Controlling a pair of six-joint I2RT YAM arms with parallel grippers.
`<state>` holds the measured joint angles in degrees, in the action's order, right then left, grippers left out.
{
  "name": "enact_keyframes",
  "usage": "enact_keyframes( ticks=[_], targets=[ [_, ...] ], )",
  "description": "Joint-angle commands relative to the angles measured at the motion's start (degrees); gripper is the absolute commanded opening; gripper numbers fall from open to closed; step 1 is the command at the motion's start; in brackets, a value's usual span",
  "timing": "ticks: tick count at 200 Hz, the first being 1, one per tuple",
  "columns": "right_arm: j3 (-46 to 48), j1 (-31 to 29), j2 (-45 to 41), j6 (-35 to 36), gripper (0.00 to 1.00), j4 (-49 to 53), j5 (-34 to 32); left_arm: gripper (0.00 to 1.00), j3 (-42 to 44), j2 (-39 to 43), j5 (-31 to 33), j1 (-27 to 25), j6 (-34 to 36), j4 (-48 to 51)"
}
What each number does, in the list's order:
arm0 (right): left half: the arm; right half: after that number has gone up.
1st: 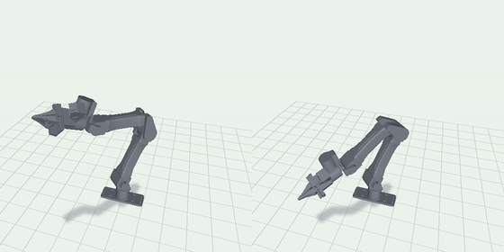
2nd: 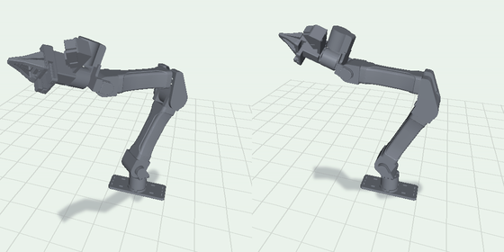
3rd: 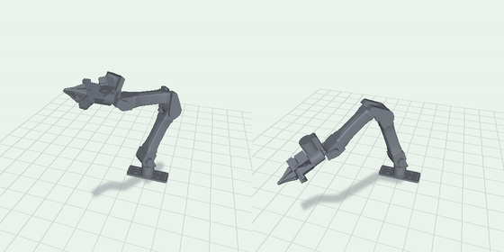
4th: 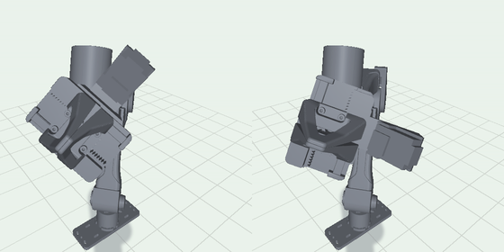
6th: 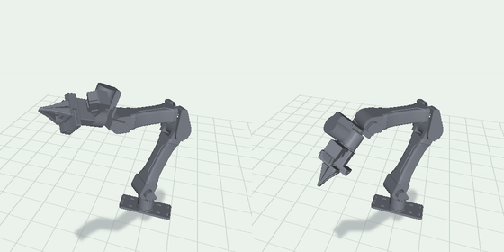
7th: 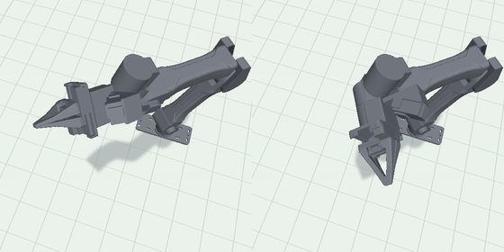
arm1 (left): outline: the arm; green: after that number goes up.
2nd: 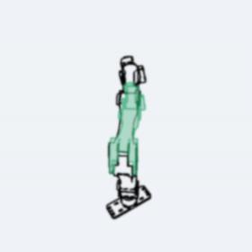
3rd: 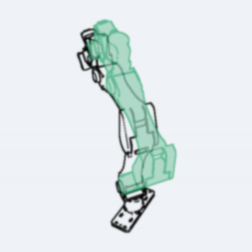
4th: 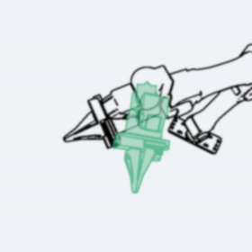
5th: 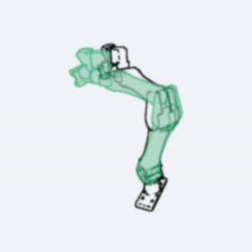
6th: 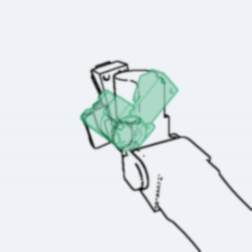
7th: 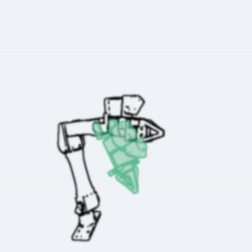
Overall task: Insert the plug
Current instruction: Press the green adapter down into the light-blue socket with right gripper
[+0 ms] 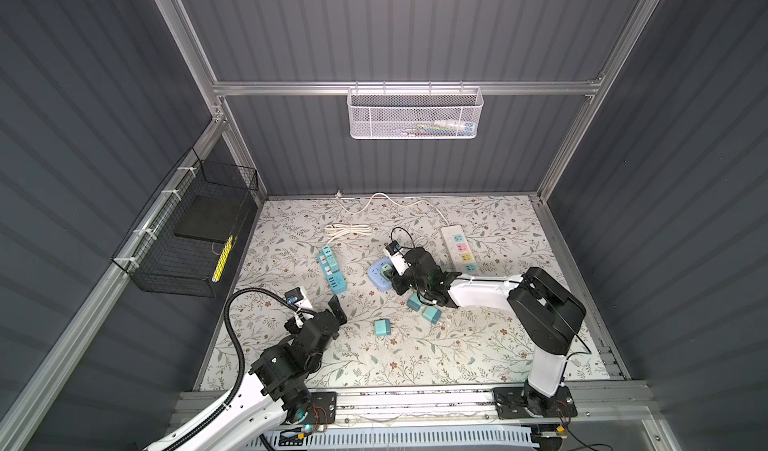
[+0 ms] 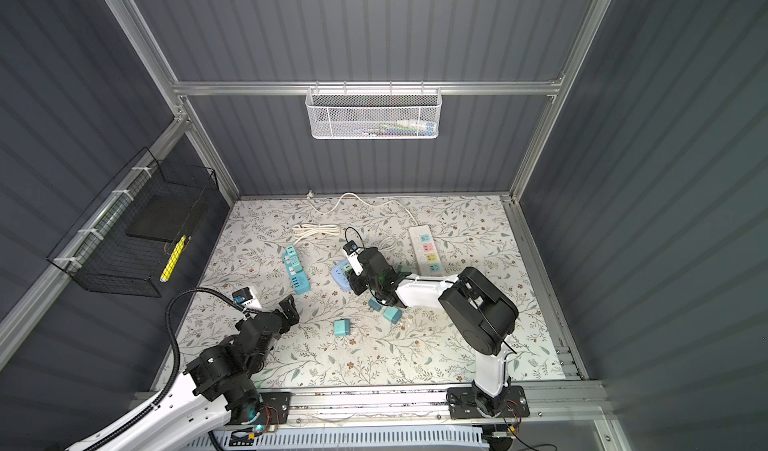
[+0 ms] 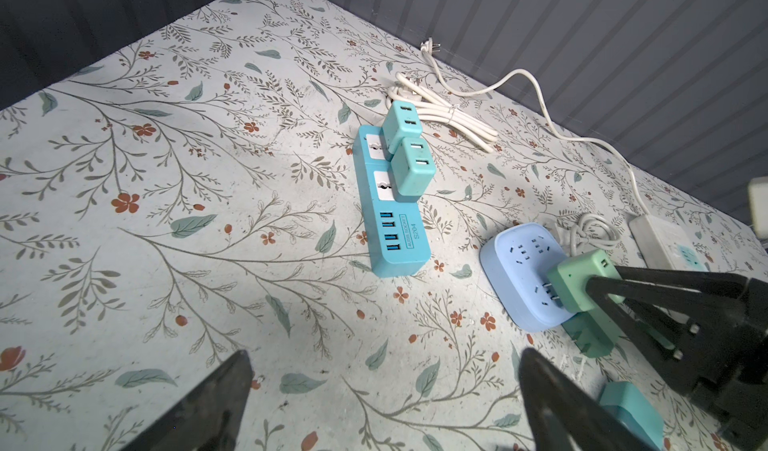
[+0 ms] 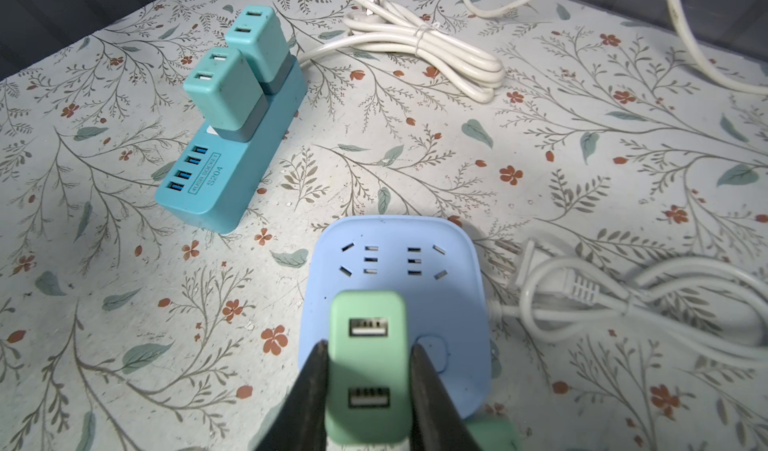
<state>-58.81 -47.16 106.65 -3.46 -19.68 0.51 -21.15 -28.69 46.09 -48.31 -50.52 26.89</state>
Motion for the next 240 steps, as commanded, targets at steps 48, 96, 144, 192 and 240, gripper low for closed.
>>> enact_keyframes(
  ticks=[48,96,144,192,240],
  targets=[
    [0.0,-4.0,3.4,4.2,0.21,5.6,-6.6,1.00,1.5,2.1,1.1,0.0,2.3,-1.1],
    [-2.3,-4.7,7.3,3.8,0.19,10.4,-7.8,1.00,1.0,1.4,0.6,0.1,5.4,-3.0],
    [-3.2,-4.6,9.7,2.2,0.19,13.4,-7.2,1.00,0.0,0.0,-0.2,0.1,7.0,-4.0],
    [-6.9,-5.1,12.4,2.3,0.18,20.9,-7.9,1.00,-0.4,1.2,-1.2,0.1,8.2,-3.8],
    [-6.7,-5.8,14.4,-0.1,0.19,20.1,-7.3,1.00,-0.7,3.2,-1.3,0.1,8.2,-2.0]
  ],
)
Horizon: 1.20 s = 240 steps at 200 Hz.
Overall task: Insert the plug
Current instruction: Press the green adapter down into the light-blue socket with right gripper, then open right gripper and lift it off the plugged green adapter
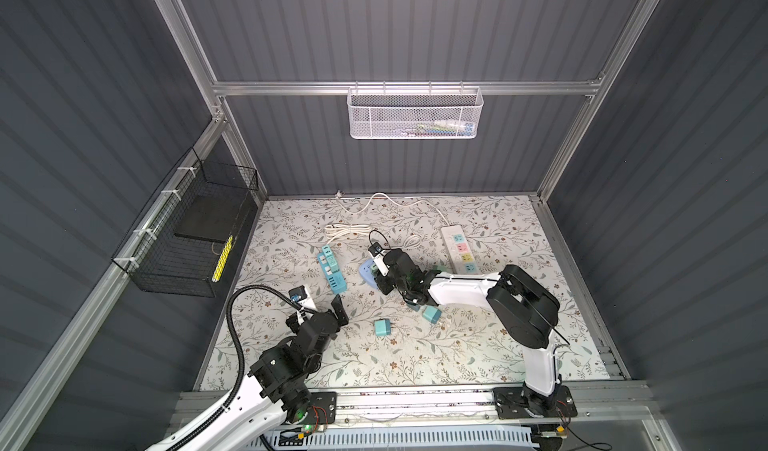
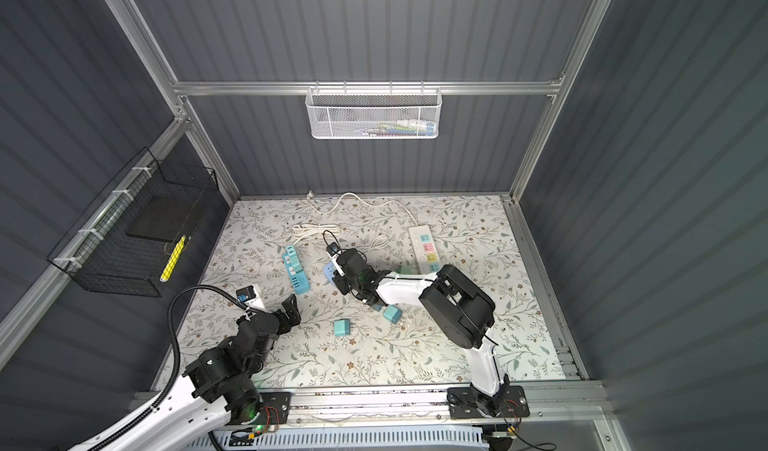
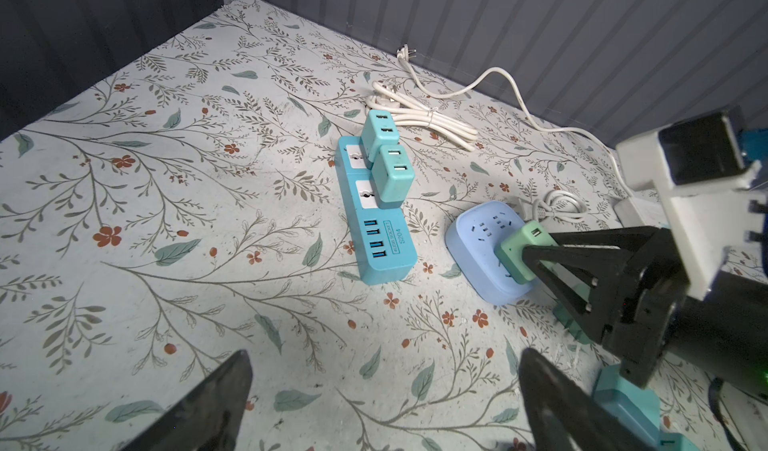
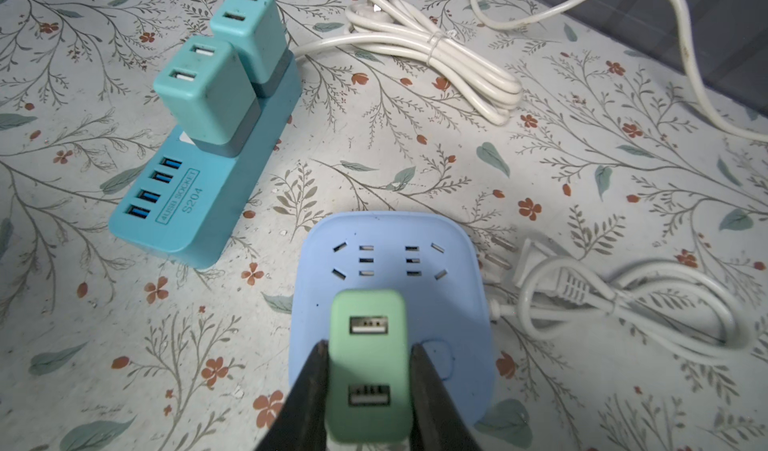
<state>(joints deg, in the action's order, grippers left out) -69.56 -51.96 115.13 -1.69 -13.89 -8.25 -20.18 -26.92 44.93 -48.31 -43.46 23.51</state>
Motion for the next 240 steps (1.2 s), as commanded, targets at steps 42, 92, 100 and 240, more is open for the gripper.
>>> enact_keyframes(
  ticks=[42,92,100,240],
  targets=[
    [1.2,-1.0,5.5,-3.0,0.21,12.7,-0.2,1.00,-2.7,2.9,1.0,0.1,0.8,3.5],
    [-9.7,-0.6,12.3,-1.7,0.21,13.1,0.3,1.00,-6.1,3.2,3.4,0.1,-1.1,8.6],
    [-10.9,-0.5,13.0,-1.4,0.21,12.8,0.3,1.00,-6.6,3.6,3.6,0.1,-1.2,9.2],
    [-20.0,0.4,16.2,-0.9,0.36,13.6,3.1,1.00,-9.0,5.0,6.1,0.1,-1.9,10.6]
  ],
)
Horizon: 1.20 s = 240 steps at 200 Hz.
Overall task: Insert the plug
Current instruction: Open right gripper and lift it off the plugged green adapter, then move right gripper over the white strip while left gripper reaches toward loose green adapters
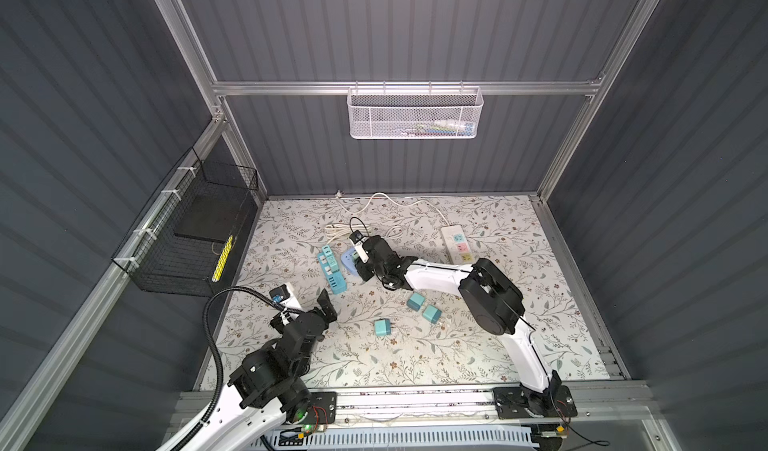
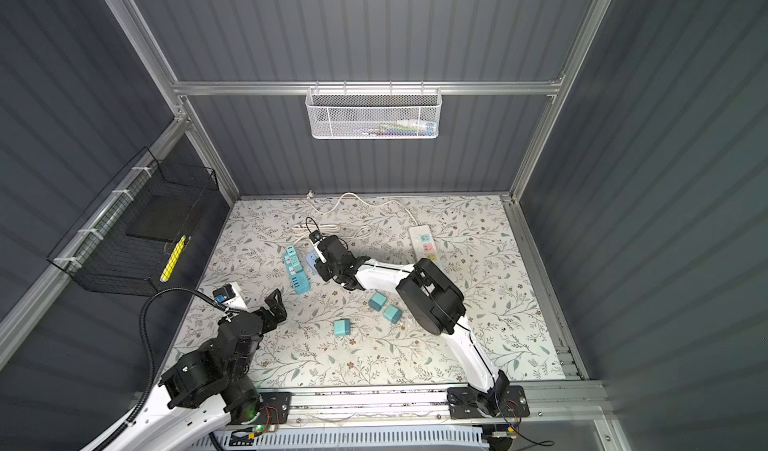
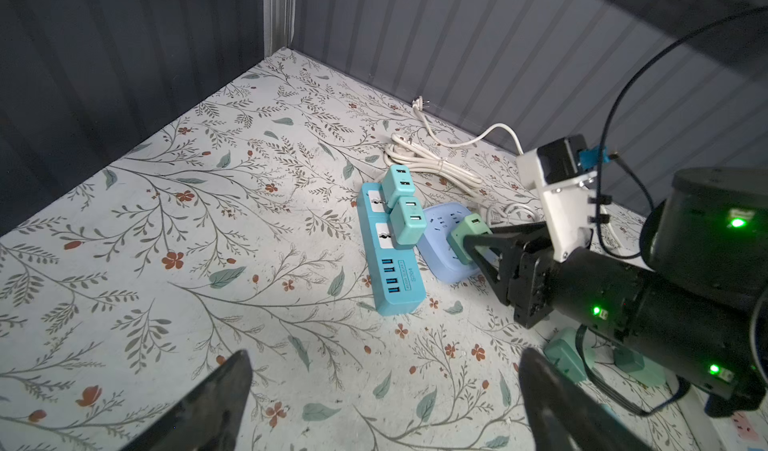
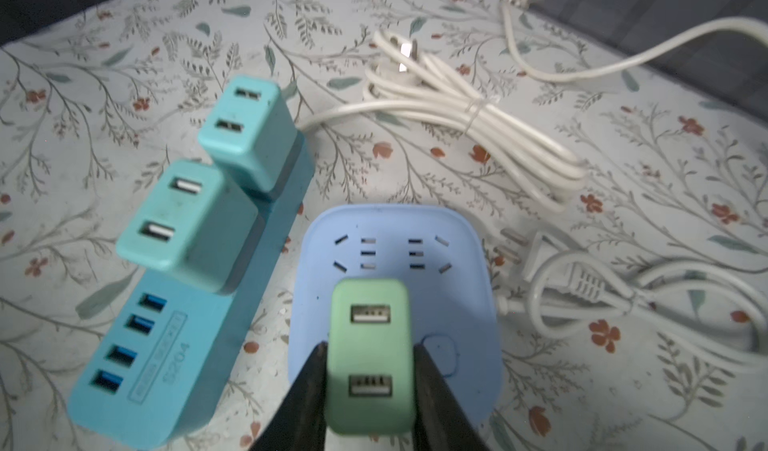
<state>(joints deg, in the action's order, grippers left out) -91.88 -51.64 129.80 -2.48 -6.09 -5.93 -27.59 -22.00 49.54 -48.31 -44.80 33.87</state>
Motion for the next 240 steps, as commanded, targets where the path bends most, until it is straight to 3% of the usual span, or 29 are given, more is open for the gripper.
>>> enact_keyframes(
  ticks=[1,22,47,91,136,148,168,182,224,240],
  targets=[
    [2.5,0.0,1.5,-0.1,0.36,5.7,0.8,1.00,-1.6,0.1,1.5,0.1,-0.6,0.2],
    [2.2,0.1,2.2,-0.4,0.38,4.8,0.6,1.00,-1.9,-0.2,1.6,0.0,-0.3,0.1],
    [2.3,0.0,1.1,-0.6,0.47,4.8,0.6,1.00,-1.9,-0.3,1.3,0.1,-0.4,-0.4],
    [7.6,0.4,-11.0,-1.3,0.53,5.8,-1.0,1.00,-2.7,-2.2,-0.5,0.1,1.3,-2.7],
    [17.1,9.1,-26.7,-10.4,0.99,17.4,-6.2,1.00,-3.8,-8.7,-4.7,0.0,3.8,-9.1],
    [19.1,13.7,-30.1,-13.5,0.99,22.4,-5.6,1.00,-4.1,-11.1,-6.3,0.0,4.9,-11.5],
    [22.3,23.4,-33.5,-16.8,0.99,28.0,2.0,1.00,-5.3,-16.0,-8.9,0.0,7.1,-15.7],
    [23.4,28.3,-34.3,-16.9,0.99,32.6,2.2,1.00,-6.4,-20.1,-10.7,0.1,9.1,-18.4],
    [19.7,34.7,-29.1,-13.8,0.99,37.9,1.5,1.00,-10.7,-30.2,-16.2,0.1,13.8,-23.6],
    [17.4,36.8,-26.0,-11.8,0.99,37.6,5.1,1.00,-12.2,-32.4,-17.9,0.2,15.0,-24.1]
  ],
)
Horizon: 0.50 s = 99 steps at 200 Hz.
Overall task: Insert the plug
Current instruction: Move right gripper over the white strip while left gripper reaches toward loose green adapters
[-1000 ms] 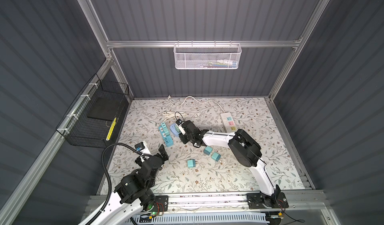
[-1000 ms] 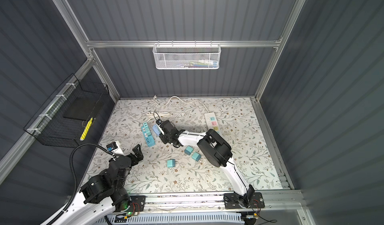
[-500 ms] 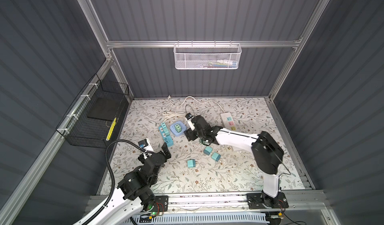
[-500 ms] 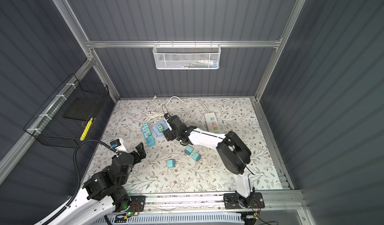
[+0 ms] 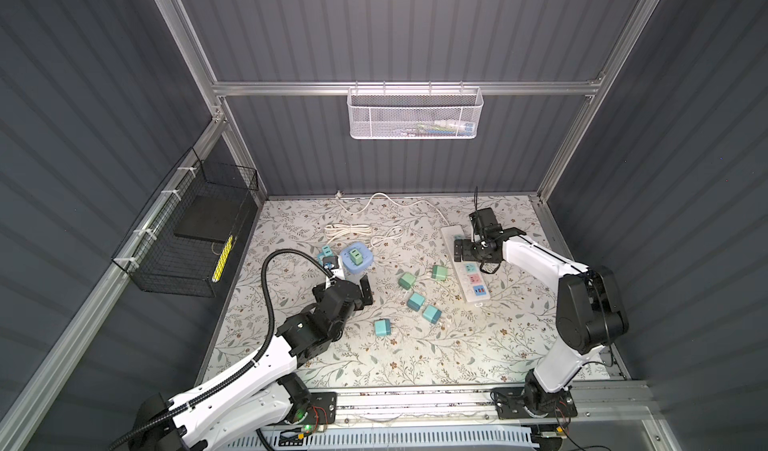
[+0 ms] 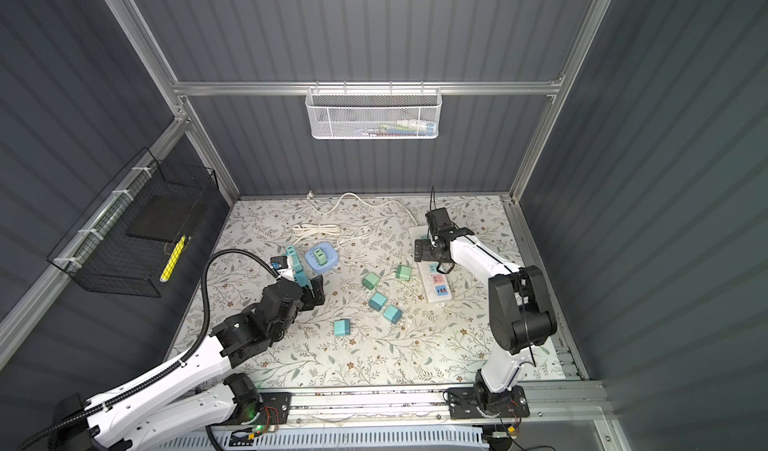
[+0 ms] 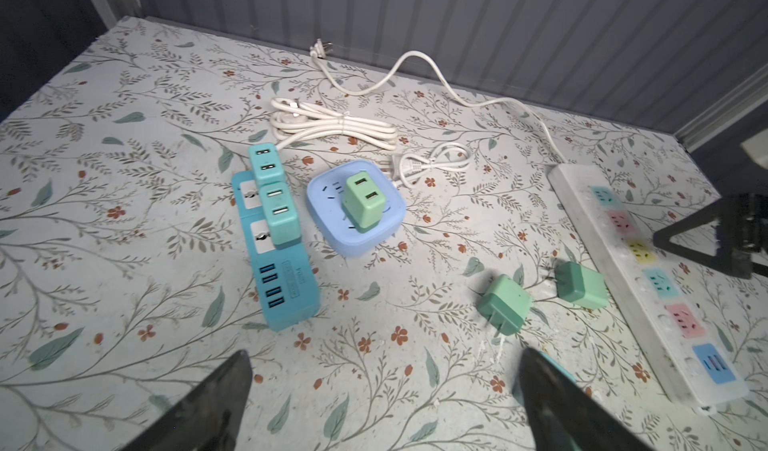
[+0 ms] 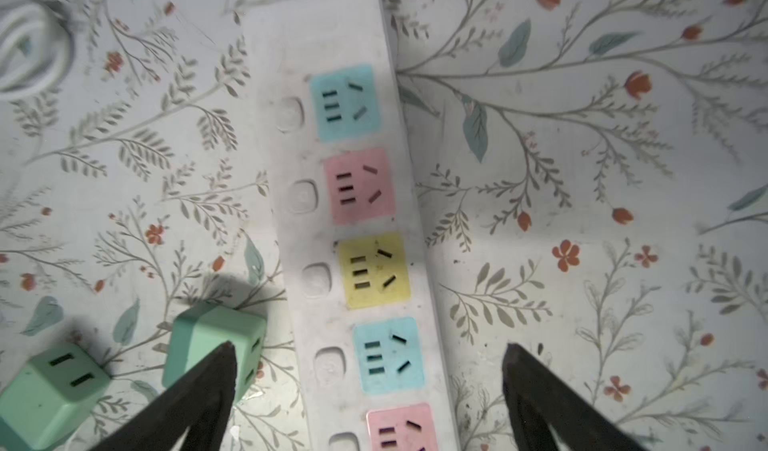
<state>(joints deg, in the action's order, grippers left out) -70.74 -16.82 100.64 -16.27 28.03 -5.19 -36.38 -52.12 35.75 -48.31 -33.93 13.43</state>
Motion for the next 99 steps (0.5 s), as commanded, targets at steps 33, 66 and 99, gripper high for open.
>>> enact_keyframes(
  ticks=[33,66,99],
  targets=[
    [-12.1,3.8,12.0,5.4,0.99,9.3,8.0,1.00,-4.7,-3.9,-5.3,0.4,4.7,-2.4],
    [-13.9,3.7,15.5,6.2,0.99,9.6,11.3,1.00,-4.8,-2.5,-5.3,0.7,4.7,-1.5],
    [-14.7,2.5,17.1,6.2,0.99,9.1,12.3,1.00,-5.6,-2.0,-5.2,1.1,5.8,-0.8]
  ],
)
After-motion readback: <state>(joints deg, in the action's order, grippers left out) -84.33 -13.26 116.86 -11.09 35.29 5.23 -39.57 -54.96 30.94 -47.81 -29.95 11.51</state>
